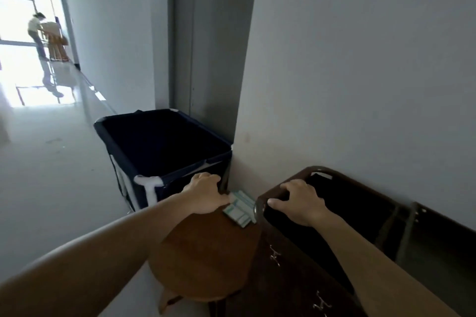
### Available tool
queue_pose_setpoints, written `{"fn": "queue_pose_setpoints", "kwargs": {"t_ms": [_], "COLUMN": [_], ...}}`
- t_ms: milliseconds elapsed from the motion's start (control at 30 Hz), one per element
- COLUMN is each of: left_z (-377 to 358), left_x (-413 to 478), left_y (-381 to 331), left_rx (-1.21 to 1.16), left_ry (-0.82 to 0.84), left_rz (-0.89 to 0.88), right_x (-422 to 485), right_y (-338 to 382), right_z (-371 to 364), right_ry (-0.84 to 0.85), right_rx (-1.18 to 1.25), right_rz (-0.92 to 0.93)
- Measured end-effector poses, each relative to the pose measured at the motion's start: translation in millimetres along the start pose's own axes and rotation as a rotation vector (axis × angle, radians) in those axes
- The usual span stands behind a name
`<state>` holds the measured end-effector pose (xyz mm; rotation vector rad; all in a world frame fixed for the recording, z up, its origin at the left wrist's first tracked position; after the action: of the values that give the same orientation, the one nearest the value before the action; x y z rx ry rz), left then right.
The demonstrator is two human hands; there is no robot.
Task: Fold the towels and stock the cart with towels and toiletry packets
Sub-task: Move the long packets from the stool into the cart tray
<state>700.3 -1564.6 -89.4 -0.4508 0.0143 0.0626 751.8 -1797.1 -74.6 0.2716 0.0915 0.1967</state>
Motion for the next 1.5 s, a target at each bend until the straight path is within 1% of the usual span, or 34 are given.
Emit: {"fn": "queue_pose_setpoints", "kwargs": {"t_ms": [100, 267, 433, 600, 700, 833, 900, 1033, 1133, 1267, 1400, 1500], "left_z": [6.1, -6.3, -8.3, -6.7, -16.0, -42.0, -57.8, -102.1, -132.4, -170.4, -219.1, -257.3], "left_x": [8.3, 44.4, 109.6, 182.5, 220.1, 271.4, 300.4, 350.5, 381.6, 421.1, 443.6, 453.0], "left_y": [46.4, 92.1, 132.4, 165.9, 180.4, 196.3, 203.5, 213.0, 222.8, 234.0, 241.8, 245.6], "left_rx": [-0.043, -0.073, -0.064, -0.037, -0.064, -0.074, -0.078, -0.085, -0.098, -0.069, -0.128, -0.186], "left_ry": [0.01, 0.076, 0.133, 0.193, 0.22, 0.309, 0.355, 0.488, 0.583, 0.646, 0.699, 0.726], "left_rz": [0.051, 0.067, 0.084, 0.107, 0.091, 0.055, 0.032, -0.04, -0.091, -0.151, -0.149, -0.168], "right_x": [26.2, 86.6, 175.1, 254.4, 287.7, 324.4, 342.1, 367.9, 380.2, 382.3, 382.0, 394.3], "right_y": [36.0, 60.2, 77.2, 104.5, 115.2, 114.2, 110.2, 91.8, 75.6, 48.5, 22.6, 1.6], "right_z": [-12.3, -34.9, -54.2, -83.0, -107.1, -143.3, -162.0, -200.5, -228.5, -274.6, -329.6, -364.9], "right_ry": [0.026, 0.103, 0.169, 0.27, 0.339, 0.405, 0.43, 0.479, 0.469, 0.459, 0.473, 0.436], "right_rx": [-0.029, -0.087, -0.122, -0.174, -0.245, -0.299, -0.296, -0.182, -0.074, -0.003, 0.075, 0.086], "right_rz": [0.053, 0.049, 0.069, 0.1, 0.098, 0.068, 0.021, -0.171, -0.326, -0.491, -0.582, -0.612]}}
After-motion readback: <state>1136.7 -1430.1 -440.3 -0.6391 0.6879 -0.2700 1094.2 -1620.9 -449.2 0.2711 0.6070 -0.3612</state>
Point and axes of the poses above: each hand's wrist, its own x-axis towards the middle knuckle, its own z-axis out of the back of the hand, y = z × x, the point moved 7 cm from there along x, towards the middle knuckle, and after that the axes turned 5 degrees about -z, right-handed, at the moved point
